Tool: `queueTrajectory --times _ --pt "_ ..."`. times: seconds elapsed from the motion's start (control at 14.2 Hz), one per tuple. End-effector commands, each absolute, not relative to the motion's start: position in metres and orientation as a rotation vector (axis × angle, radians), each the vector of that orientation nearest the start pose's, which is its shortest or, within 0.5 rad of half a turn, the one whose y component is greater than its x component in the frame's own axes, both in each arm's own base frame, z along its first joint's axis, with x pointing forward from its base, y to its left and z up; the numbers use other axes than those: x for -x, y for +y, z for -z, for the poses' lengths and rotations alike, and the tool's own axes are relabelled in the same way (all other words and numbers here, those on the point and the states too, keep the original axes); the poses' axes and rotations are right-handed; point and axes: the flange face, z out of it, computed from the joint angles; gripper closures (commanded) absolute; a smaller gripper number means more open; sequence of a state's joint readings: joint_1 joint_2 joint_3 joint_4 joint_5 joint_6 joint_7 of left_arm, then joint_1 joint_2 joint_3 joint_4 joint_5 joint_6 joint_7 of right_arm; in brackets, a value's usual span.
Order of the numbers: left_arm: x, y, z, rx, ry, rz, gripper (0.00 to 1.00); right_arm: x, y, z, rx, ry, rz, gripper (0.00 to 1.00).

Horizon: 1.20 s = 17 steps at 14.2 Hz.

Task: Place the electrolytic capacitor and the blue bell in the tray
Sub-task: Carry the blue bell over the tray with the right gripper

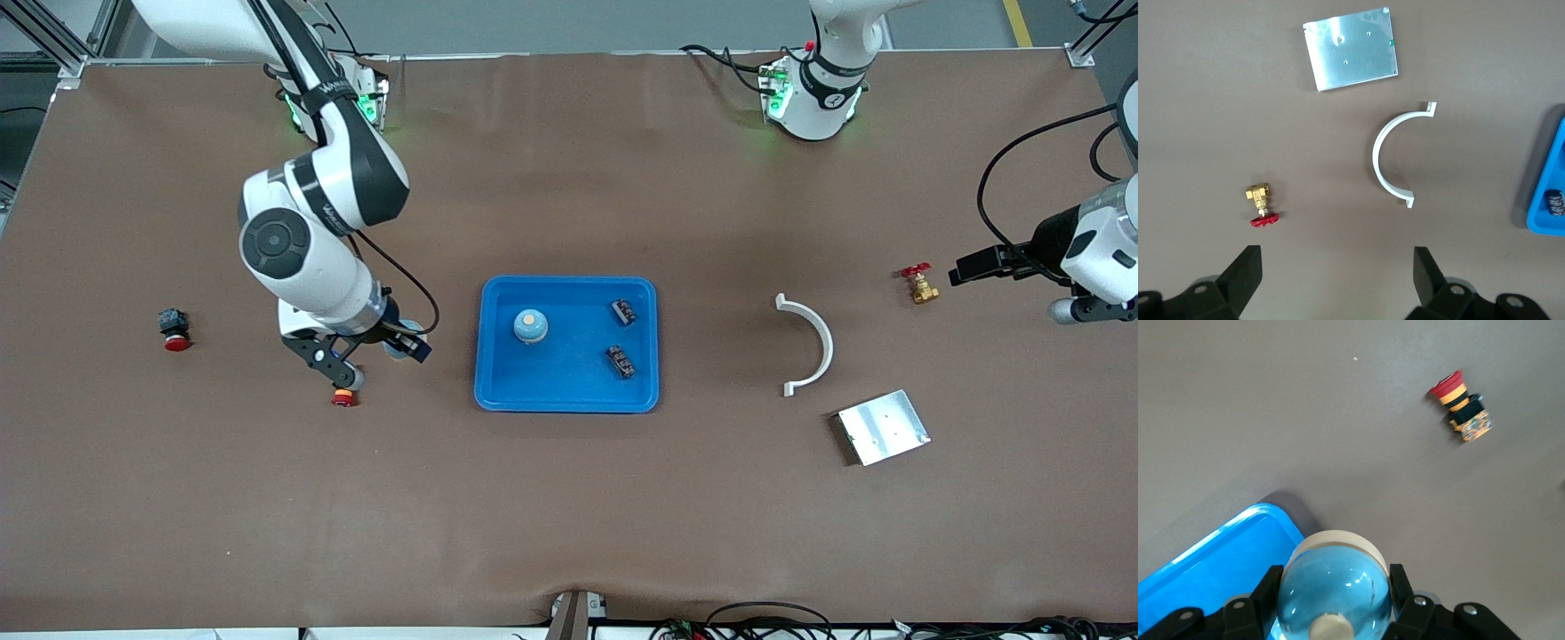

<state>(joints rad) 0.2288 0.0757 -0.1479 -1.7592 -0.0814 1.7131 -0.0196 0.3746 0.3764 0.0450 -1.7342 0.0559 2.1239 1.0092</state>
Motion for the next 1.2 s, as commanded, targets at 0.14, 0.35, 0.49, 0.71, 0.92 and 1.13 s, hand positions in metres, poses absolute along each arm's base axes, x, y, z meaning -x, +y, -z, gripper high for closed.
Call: queueTrajectory --times 0.14,0.35,0.49,0.71,0.92,1.13 --pt "-0.578 0.037 -0.533 3.228 -0.231 -0.131 0.0 -0.61 0.305 -0.328 2.884 1.048 -0.036 1.0" --pt "-0.58 0.033 -0.536 3.231 -0.221 -0.122 0.0 -0.602 0.329 -0.296 2.895 1.078 -0.07 1.0" --pt "-0.58 0.024 -0.536 3.226 -0.263 -0.124 0.0 -0.604 0.337 -0.282 2.875 1.124 -0.068 1.0" --pt "-0.579 0.014 -0.538 3.218 -0.276 -0.124 0.0 -0.61 0.341 -0.27 2.865 1.153 -0.078 1.0" --pt "-0.583 0.014 -0.536 3.223 -0.269 -0.107 0.0 -0.608 0.345 -0.26 2.858 1.19 -0.086 1.0" --pt "-0.592 0.01 -0.538 3.219 -0.264 -0.006 0.0 -0.607 0.356 -0.25 2.813 1.235 -0.055 1.0"
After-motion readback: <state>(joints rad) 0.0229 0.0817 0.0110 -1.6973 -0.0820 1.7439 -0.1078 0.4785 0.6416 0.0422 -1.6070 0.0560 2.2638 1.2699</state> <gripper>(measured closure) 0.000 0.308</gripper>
